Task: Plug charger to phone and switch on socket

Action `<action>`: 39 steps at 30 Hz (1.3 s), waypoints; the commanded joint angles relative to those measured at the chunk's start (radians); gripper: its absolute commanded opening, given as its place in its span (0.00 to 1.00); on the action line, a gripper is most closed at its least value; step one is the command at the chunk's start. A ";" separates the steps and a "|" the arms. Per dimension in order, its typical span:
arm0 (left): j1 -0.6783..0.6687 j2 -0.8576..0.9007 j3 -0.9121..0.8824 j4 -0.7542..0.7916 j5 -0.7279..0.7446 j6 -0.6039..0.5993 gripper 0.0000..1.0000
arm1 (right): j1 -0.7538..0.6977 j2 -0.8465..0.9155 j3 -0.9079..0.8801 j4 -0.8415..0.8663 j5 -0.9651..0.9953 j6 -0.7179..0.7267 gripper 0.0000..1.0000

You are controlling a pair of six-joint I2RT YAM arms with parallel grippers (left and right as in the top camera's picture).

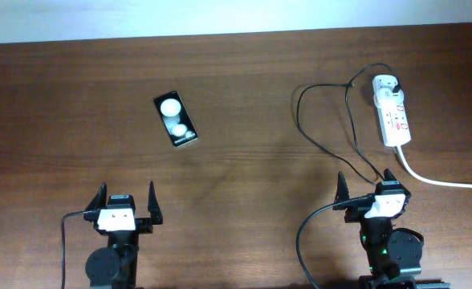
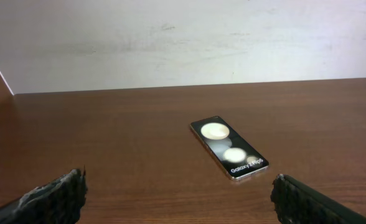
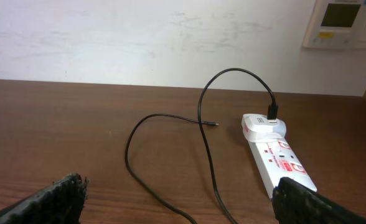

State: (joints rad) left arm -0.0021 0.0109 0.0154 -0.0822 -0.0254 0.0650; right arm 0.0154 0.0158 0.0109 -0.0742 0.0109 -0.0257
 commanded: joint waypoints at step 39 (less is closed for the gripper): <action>0.005 1.147 1.231 -0.940 0.326 -0.004 0.99 | -0.003 -0.010 -0.005 -0.007 0.001 0.003 0.99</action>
State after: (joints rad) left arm 0.0002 1.0702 1.1976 -0.9653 0.1577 0.0666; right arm 0.0154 0.0120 0.0109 -0.0746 0.0109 -0.0261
